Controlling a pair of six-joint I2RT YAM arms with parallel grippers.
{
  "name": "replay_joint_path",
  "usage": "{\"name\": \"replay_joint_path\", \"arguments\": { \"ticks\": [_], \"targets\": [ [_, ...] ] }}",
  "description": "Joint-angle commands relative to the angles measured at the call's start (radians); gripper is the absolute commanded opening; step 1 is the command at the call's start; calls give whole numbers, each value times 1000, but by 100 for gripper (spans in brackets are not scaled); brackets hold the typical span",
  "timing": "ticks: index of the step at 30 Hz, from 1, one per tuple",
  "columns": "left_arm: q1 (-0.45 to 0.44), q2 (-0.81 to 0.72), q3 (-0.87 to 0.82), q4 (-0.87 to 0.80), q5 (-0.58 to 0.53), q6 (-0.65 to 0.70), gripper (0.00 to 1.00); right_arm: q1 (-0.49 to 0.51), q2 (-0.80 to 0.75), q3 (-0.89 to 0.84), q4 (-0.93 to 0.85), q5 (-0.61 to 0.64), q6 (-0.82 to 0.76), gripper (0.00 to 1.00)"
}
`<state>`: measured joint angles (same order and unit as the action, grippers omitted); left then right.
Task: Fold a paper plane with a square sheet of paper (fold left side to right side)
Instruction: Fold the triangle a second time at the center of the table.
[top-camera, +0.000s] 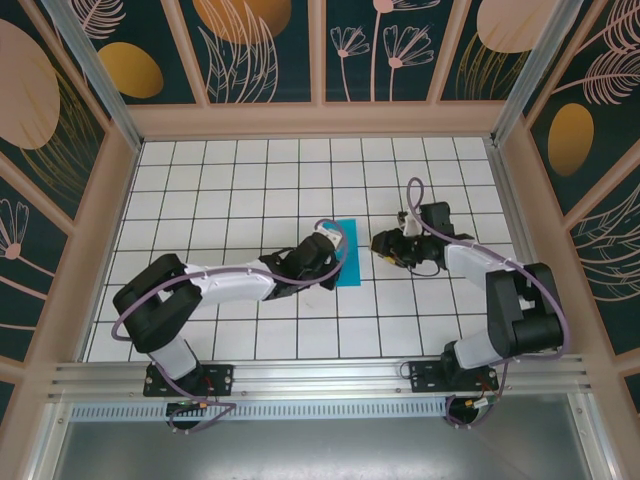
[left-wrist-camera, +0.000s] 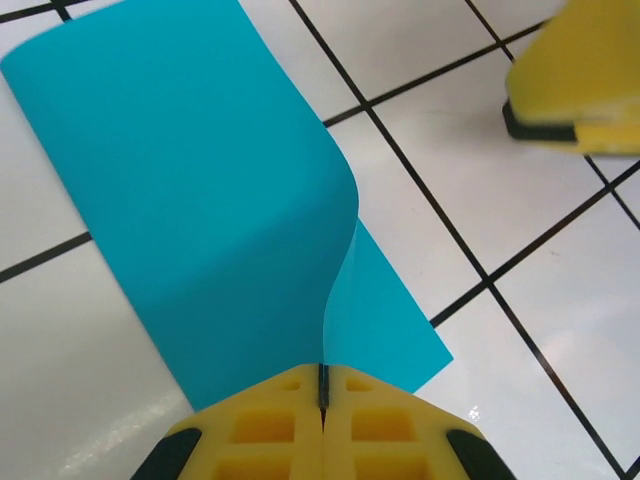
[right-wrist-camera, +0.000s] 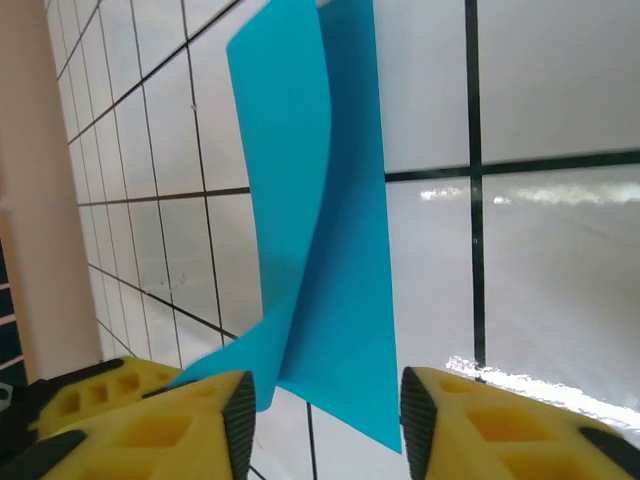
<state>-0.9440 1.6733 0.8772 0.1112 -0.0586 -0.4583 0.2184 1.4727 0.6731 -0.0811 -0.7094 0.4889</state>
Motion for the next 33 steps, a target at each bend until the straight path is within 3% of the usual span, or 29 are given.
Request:
{"name": "replay_joint_path", "arguments": {
  "ticks": [1, 8, 33],
  "targets": [
    [23, -22, -23, 58, 90, -13, 2, 45, 34, -26, 53, -39, 33, 36],
    [47, -4, -29, 64, 114, -14, 2, 137, 81, -27, 81, 1, 93, 22],
    [78, 91, 34, -31, 19, 30, 1, 204, 224, 25, -80, 126, 60, 21]
  ]
}}
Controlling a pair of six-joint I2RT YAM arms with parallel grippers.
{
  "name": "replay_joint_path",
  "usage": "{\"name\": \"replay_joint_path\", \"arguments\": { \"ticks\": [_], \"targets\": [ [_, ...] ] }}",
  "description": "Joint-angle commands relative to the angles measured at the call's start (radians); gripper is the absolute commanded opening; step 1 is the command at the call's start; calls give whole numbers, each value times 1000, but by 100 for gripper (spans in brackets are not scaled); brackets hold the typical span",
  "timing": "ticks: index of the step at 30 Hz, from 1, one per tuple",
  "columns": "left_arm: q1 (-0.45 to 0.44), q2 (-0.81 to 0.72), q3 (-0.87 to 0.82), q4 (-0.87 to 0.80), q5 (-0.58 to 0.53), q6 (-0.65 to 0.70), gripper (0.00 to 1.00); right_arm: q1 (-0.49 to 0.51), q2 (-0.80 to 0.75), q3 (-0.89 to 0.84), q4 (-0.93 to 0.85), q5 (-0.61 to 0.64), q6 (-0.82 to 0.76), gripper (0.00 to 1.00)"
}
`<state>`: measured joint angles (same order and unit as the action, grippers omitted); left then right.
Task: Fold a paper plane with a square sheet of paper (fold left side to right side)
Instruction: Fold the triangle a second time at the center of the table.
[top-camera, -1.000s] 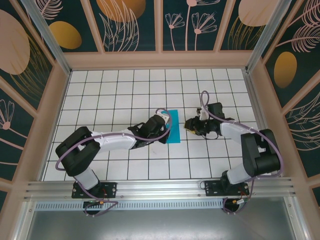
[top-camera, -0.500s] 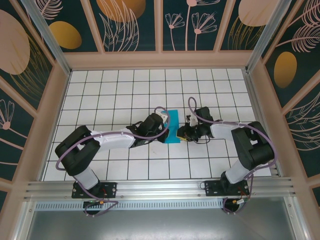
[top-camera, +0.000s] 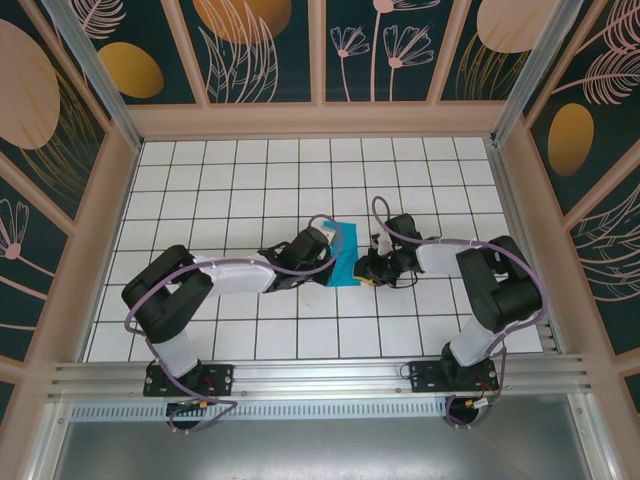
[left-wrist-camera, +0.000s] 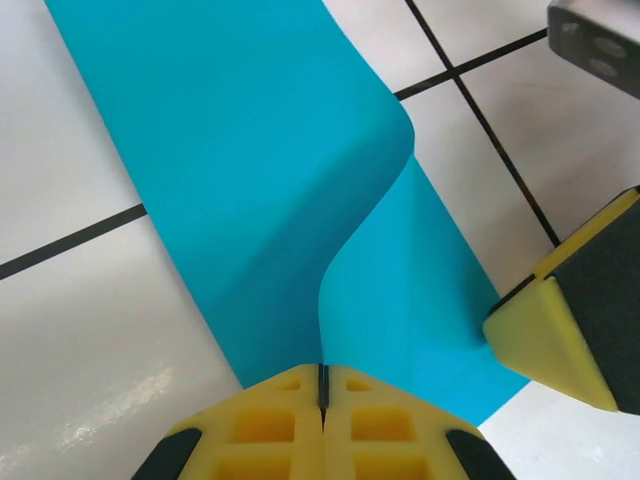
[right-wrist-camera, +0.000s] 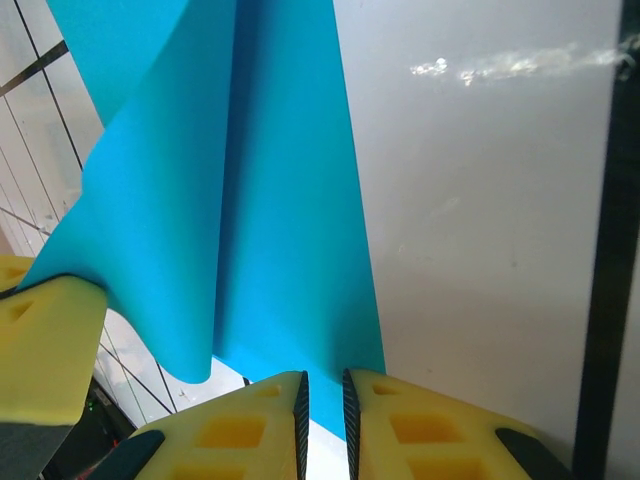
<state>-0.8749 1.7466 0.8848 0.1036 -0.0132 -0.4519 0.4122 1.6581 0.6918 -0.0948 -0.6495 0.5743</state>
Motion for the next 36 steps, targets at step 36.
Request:
{"name": "replay_joint_path", "arguments": {
  "ticks": [36],
  "targets": [
    [29, 112, 81, -42, -69, 42, 2, 17, 55, 23, -95, 76, -51, 21]
  ]
}}
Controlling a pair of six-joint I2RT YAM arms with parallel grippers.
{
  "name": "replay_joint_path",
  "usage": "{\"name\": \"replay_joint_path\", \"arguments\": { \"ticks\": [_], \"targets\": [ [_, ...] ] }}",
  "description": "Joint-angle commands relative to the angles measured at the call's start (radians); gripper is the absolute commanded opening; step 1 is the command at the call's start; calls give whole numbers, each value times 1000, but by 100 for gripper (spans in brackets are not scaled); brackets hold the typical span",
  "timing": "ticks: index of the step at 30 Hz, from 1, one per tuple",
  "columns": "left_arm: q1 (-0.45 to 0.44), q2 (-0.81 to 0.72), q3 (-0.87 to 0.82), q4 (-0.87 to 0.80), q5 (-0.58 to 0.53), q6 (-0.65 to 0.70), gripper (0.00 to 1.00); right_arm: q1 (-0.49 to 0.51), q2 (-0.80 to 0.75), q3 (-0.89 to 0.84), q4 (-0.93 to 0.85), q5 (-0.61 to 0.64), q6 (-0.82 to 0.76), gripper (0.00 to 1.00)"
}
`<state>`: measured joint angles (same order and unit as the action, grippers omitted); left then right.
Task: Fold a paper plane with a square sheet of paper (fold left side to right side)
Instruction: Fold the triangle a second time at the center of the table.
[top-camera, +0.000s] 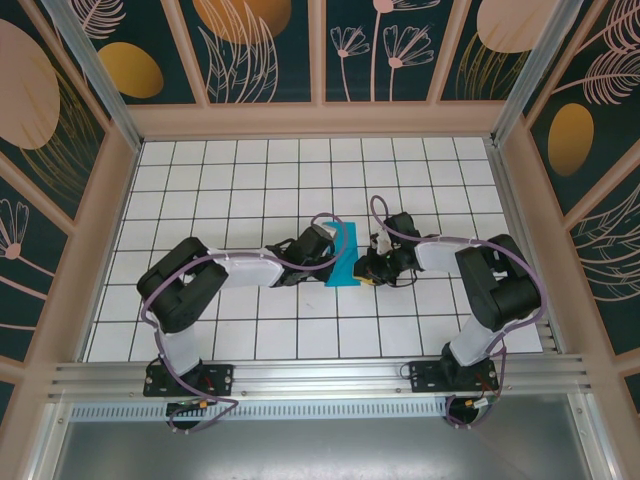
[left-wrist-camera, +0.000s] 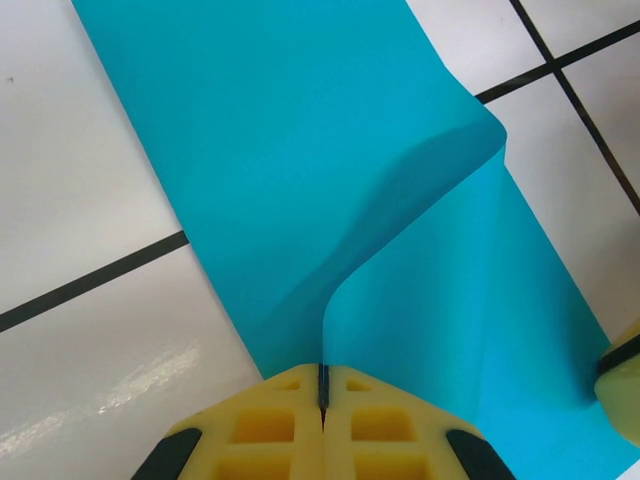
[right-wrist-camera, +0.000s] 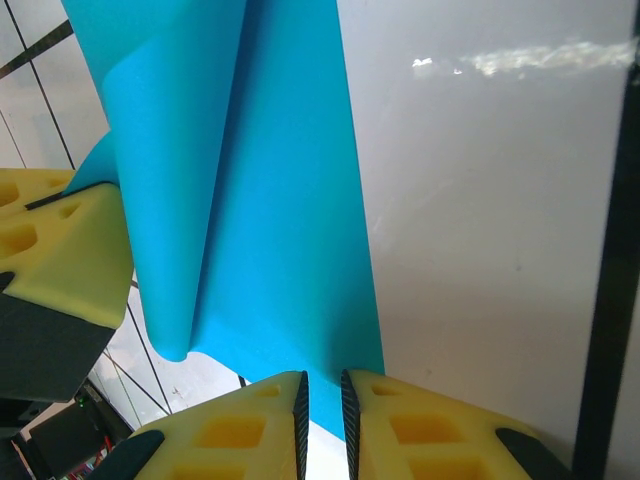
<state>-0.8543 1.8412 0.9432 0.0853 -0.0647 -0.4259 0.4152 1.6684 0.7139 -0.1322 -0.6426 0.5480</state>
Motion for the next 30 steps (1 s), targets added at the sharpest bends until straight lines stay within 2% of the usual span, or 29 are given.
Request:
{"name": "replay_joint_path", "arguments": {
  "ticks": [1, 30],
  "targets": [
    [8, 19, 24, -24, -19, 15, 2, 14, 44, -1, -58, 70, -25, 21],
    [8, 40, 60, -21, -41, 22, 2, 22, 61, 1, -63, 70, -25, 21]
  ]
}}
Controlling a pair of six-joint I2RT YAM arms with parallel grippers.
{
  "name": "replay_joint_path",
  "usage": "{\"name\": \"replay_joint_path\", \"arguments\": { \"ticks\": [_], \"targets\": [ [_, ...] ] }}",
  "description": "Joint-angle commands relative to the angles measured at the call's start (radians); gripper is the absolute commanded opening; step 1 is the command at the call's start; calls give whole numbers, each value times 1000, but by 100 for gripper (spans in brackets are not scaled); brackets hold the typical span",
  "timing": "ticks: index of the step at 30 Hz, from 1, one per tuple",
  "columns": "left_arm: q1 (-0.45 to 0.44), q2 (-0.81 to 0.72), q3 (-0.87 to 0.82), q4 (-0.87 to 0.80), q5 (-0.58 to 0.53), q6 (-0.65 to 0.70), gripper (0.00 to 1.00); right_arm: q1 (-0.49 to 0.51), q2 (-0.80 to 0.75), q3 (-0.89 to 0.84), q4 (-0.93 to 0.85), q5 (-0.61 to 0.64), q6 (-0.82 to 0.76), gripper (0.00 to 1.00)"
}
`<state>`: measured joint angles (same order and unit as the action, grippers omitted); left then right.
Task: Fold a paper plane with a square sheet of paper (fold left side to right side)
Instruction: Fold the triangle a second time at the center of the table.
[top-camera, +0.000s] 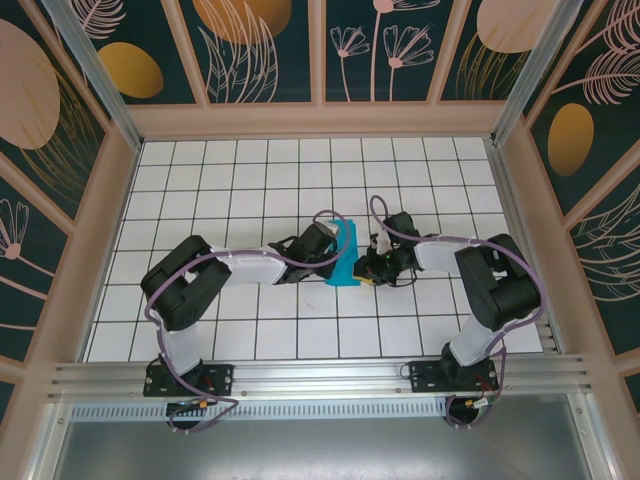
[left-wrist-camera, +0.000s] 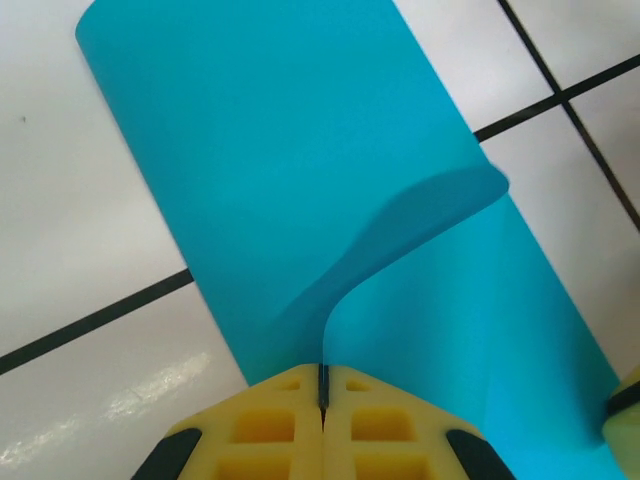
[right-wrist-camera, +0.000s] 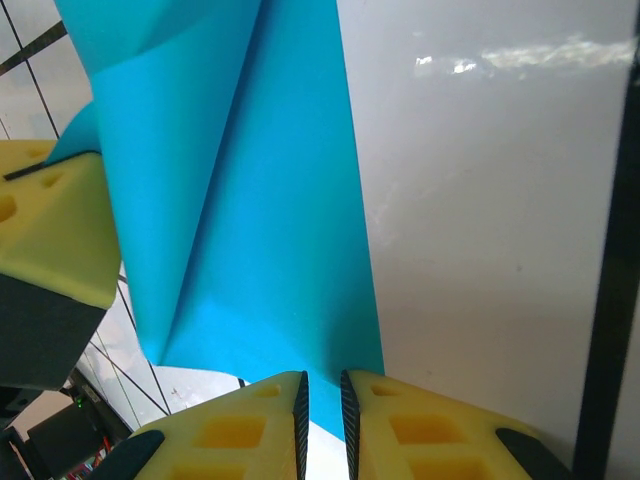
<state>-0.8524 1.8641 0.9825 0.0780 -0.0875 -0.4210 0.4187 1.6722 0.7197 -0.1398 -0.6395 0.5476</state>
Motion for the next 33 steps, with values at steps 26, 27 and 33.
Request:
{"name": "replay_joint_path", "arguments": {
  "ticks": [26, 27, 33],
  "targets": [
    [7, -18, -52, -8, 33, 7, 5, 19, 73, 16, -61, 64, -37, 22],
    [7, -15, -49, -7, 31, 7, 5, 19, 73, 17, -62, 64, -37, 22],
    [6, -13, -40, -7, -6, 1, 5, 19, 74, 20, -64, 64, -38, 22]
  ]
}}
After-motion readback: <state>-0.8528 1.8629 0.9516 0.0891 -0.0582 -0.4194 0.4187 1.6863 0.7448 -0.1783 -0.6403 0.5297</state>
